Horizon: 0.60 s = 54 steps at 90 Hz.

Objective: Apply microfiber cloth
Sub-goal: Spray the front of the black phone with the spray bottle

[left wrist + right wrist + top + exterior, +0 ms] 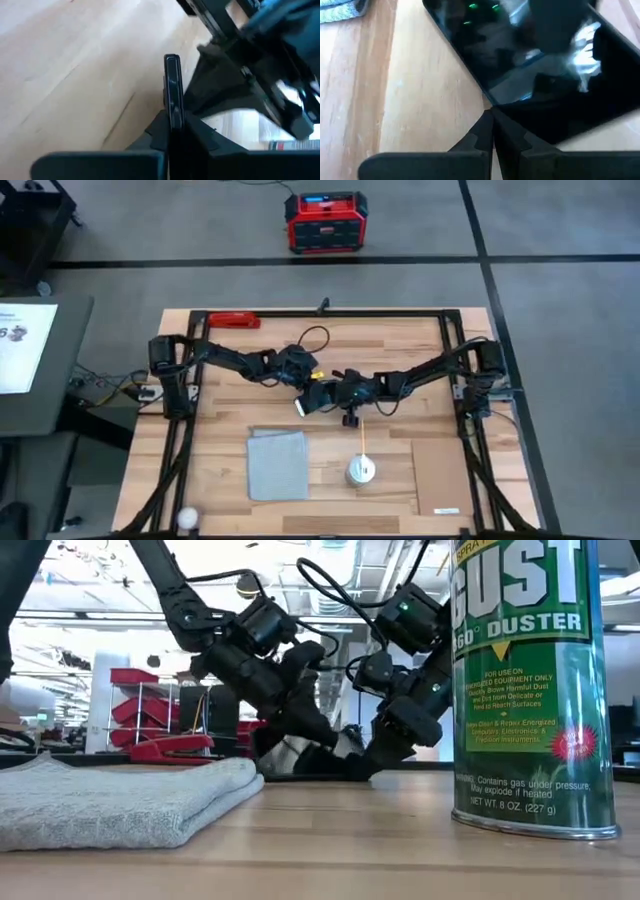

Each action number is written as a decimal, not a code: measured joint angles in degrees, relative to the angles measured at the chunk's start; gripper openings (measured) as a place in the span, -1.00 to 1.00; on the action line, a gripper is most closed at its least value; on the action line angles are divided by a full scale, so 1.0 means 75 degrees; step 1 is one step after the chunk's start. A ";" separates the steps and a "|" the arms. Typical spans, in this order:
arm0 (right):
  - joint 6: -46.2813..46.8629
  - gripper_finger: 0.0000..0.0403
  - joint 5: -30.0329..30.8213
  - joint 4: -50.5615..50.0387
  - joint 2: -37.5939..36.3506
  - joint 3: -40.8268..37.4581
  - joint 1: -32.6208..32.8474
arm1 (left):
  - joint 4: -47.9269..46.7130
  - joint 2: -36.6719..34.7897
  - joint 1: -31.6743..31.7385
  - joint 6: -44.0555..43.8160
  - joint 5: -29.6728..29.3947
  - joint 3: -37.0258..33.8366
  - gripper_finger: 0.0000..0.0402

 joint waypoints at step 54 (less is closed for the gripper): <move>0.0126 -1.00 0.0526 -0.0108 -0.0662 0.0061 -0.0052 | -0.0612 -0.0861 -0.0232 0.0511 -0.0609 0.0020 -0.95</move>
